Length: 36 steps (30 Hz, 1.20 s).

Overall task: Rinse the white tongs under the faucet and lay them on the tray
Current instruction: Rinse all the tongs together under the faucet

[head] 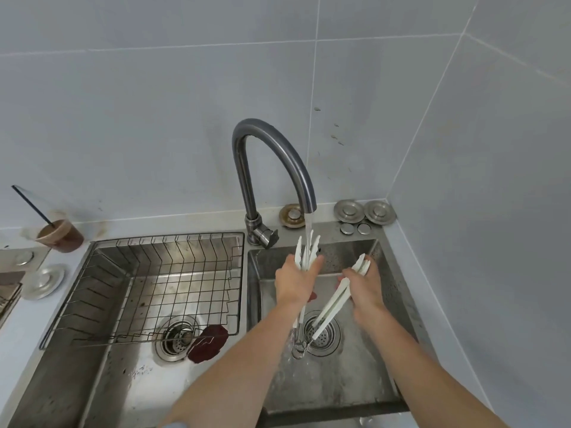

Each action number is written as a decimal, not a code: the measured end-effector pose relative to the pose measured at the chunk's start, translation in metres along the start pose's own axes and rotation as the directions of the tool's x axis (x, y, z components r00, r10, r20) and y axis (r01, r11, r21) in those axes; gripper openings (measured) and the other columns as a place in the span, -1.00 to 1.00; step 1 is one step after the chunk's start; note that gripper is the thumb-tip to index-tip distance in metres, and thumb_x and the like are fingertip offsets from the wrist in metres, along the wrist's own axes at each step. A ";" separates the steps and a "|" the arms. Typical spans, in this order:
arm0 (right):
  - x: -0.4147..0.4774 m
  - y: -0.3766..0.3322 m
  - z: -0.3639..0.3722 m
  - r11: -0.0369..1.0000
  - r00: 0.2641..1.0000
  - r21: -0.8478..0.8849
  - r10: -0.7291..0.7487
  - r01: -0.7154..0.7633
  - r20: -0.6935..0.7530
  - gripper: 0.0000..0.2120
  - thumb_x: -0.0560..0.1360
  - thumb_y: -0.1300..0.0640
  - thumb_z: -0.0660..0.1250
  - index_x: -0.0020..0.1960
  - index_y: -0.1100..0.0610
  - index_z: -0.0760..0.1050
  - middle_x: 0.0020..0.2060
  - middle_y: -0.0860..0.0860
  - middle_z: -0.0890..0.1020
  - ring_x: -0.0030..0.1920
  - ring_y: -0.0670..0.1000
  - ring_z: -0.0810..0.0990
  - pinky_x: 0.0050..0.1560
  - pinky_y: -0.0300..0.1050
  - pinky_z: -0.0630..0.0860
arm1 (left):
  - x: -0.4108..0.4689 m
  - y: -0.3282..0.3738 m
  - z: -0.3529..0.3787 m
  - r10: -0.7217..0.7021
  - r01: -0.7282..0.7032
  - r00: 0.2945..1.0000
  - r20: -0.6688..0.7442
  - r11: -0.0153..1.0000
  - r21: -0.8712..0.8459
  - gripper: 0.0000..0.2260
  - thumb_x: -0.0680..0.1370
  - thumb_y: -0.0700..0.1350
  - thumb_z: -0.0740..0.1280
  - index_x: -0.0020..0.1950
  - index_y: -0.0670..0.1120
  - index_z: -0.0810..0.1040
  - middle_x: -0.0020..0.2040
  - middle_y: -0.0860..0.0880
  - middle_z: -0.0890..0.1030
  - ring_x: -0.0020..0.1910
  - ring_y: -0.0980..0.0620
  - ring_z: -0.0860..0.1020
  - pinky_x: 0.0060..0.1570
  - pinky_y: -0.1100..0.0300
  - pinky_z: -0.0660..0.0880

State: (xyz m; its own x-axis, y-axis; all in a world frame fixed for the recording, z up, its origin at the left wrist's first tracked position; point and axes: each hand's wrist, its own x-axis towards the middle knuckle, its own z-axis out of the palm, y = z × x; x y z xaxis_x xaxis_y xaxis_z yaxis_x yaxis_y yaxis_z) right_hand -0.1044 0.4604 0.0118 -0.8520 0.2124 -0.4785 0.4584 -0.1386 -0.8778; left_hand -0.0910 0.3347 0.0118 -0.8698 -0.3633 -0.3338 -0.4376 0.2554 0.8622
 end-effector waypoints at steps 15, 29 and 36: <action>-0.026 0.019 0.010 0.988 0.995 0.121 0.093 -0.097 0.039 -0.39 0.51 0.29 0.25 0.44 -0.15 0.18 -0.11 0.10 0.60 -0.26 0.04 0.62 -0.32 -0.09 0.59 | 0.015 0.010 0.011 0.025 -0.024 1.000 0.008 0.998 -0.052 -0.40 0.45 0.32 0.27 0.22 -0.15 0.39 -0.22 -0.19 0.62 -0.43 -0.06 0.62 -0.33 0.01 0.63; -0.026 0.019 0.038 1.000 0.999 -0.002 -0.017 0.017 -0.029 -0.84 0.54 0.31 0.06 0.01 0.09 0.33 -0.42 0.05 0.32 -0.50 -0.06 0.29 -0.51 -0.16 0.33 | 0.024 0.005 -0.049 0.098 -0.082 0.973 0.209 0.993 -0.086 -0.48 0.52 0.36 0.00 0.15 0.06 0.55 0.16 0.03 0.60 0.08 0.13 0.55 0.15 0.14 0.40; -0.029 0.015 0.040 0.999 0.999 -0.036 0.028 -0.030 -0.038 -0.85 0.57 0.29 0.09 0.12 0.17 0.34 -0.38 0.06 0.37 -0.46 -0.04 0.32 -0.47 -0.14 0.34 | 0.045 0.004 -0.058 0.070 -0.068 0.997 0.013 0.994 -0.087 -0.57 0.65 0.08 0.02 0.16 -0.11 0.60 0.04 -0.07 0.64 0.02 -0.03 0.59 0.11 0.10 0.45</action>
State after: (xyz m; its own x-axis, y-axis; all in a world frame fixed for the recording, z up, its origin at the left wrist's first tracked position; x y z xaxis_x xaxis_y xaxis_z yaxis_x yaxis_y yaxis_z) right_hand -0.0827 0.4135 0.0138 -0.8285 0.2451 -0.5035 0.4921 -0.1103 -0.8635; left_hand -0.1185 0.2671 0.0226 -0.9010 -0.3332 -0.2779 -0.3556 0.2003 0.9129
